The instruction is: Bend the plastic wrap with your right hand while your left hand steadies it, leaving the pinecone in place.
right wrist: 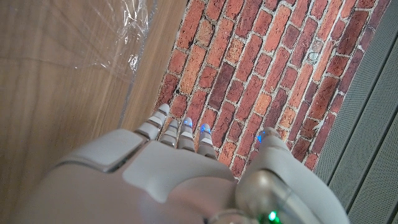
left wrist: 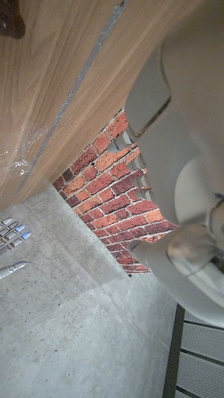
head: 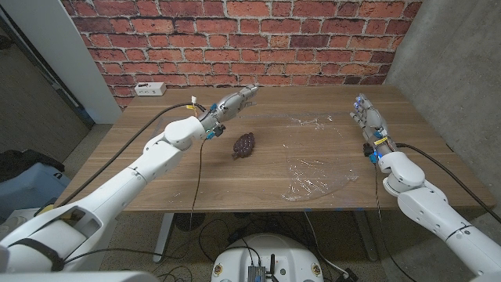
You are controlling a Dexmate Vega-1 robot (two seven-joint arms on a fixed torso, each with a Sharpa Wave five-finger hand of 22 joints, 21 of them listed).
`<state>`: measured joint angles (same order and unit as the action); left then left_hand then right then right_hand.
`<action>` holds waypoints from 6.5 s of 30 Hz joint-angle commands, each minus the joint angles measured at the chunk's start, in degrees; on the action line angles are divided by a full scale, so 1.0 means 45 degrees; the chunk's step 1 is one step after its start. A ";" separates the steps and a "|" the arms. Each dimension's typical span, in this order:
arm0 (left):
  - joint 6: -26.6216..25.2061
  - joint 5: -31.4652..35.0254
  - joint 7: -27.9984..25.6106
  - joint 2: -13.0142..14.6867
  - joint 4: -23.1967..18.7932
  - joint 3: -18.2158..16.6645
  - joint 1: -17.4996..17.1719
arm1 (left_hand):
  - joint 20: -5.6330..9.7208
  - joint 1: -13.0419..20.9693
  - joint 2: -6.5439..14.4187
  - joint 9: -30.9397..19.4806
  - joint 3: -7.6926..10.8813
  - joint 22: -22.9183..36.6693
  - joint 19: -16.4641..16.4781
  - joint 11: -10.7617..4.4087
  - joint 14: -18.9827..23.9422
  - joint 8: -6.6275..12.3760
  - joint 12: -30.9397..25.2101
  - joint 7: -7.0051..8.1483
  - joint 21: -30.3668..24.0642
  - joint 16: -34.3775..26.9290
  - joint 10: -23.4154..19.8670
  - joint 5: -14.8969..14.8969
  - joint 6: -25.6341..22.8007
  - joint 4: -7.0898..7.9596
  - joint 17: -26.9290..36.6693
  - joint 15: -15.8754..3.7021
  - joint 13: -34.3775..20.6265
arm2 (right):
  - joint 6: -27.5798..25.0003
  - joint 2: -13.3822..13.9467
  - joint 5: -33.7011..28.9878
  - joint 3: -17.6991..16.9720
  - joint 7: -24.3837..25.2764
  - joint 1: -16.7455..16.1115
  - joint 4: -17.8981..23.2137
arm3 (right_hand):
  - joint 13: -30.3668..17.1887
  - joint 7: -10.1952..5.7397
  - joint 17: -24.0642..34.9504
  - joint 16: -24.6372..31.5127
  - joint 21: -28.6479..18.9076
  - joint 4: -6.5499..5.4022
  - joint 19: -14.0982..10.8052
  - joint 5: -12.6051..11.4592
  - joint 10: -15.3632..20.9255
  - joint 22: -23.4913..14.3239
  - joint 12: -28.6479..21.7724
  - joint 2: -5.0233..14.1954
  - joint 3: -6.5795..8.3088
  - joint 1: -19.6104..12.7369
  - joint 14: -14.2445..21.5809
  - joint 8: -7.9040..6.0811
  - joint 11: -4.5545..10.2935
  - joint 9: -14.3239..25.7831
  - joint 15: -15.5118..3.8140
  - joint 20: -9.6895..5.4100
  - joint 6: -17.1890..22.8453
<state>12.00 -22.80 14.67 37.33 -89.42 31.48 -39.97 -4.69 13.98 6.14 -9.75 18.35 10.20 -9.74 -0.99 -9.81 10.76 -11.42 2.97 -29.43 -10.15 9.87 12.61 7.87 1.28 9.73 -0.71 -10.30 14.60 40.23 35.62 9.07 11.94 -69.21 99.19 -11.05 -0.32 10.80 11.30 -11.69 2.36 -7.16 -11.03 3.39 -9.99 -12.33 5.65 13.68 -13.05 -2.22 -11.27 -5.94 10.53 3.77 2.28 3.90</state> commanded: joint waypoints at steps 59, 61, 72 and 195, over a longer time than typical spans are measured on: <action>-0.0327 0.7688 -0.2746 0.1892 -0.4635 0.0160 -0.2050 | -0.0735 0.0599 -0.0208 -0.0089 -0.0022 0.0098 -0.2906 0.0183 -0.2268 0.0068 -0.0060 0.0287 0.0958 -0.0051 0.1299 -0.0220 -0.0759 -0.0739 0.0030 0.0273 -0.0094 | -0.4449 0.0561 -0.4202 -0.3102 0.3233 -0.5837 0.5546 | -0.0056 -0.0254 -0.0045 0.0054 0.0002 0.1185 -0.0012 -0.0021 0.0660 -0.0039 0.0005 0.0557 0.1053 -0.1813 0.0417 -0.0088 0.0175 0.0023 0.0079 0.0400 0.0598; -0.0289 0.7789 -0.2757 0.1898 -0.4681 0.0162 -0.2079 | -0.0792 0.0639 -0.0220 -0.0092 -0.0018 0.0100 -0.2867 0.0133 -0.2238 0.0107 -0.0070 0.0378 0.0966 -0.0063 0.1284 -0.0224 -0.0884 -0.0786 0.0030 0.0259 -0.0095 | -0.4735 0.0480 -0.4300 -0.3174 0.3288 -0.5949 0.5716 | -0.0056 -0.0265 -0.0047 0.0054 -0.0016 0.1299 -0.0073 -0.0025 0.0693 -0.0038 0.0005 0.0535 0.1124 -0.1981 0.0445 -0.0101 0.0215 0.0024 0.0073 0.0371 0.0637; -0.0428 0.8733 -0.2819 0.1989 -0.5026 0.0214 -0.2235 | -0.1386 0.1428 -0.0345 -0.0123 0.0118 0.0112 -0.1913 0.0054 -0.0950 0.0367 -0.0367 0.0849 0.0957 -0.0345 0.0340 -0.0237 -0.2427 -0.1550 0.0047 0.0974 -0.0096 | -0.6416 0.0254 -0.5385 -0.3203 0.3814 -0.6463 0.6688 | -0.0059 -0.0300 -0.0050 0.0086 -0.0059 0.1633 -0.0254 -0.0079 0.0879 -0.0041 -0.0007 0.0620 0.1502 -0.2773 0.0658 -0.0169 0.0420 0.0033 -0.0091 0.0209 0.0912; -0.0672 1.9291 -0.1158 0.2570 -0.7555 0.2021 -0.2975 | -0.1639 0.6018 -0.1657 -0.0226 0.0064 0.0041 0.0678 -0.1107 0.0898 0.0849 -0.0256 0.2108 0.1973 -0.0146 -0.2540 0.0187 -0.9511 -0.2464 0.0053 0.1469 -0.0070 | -1.2080 0.0376 -0.9536 -0.0018 0.5726 -0.6371 0.8137 | -0.0090 -0.0368 0.0101 0.0461 -0.0275 0.1329 -0.2132 0.0214 0.3234 -0.0073 -0.0131 0.0511 0.1901 -0.6078 0.2970 -0.0346 0.1046 0.0095 -0.1036 -0.0014 0.4160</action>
<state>9.83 55.15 10.16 48.81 -122.30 38.95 -52.72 -11.97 40.31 -1.31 -10.55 18.54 10.40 -7.15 -5.82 -6.14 14.04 -12.82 12.40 -20.95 -10.81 -1.28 13.17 -34.10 -9.81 9.73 5.64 -10.52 -41.35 41.22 -8.05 8.39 37.39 -98.15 136.18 -11.34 -2.04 11.07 12.96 -13.03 8.40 -16.18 -10.16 17.52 -9.98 -12.81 8.30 22.66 -40.28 10.34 -13.00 -1.02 10.80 -0.82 2.05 21.82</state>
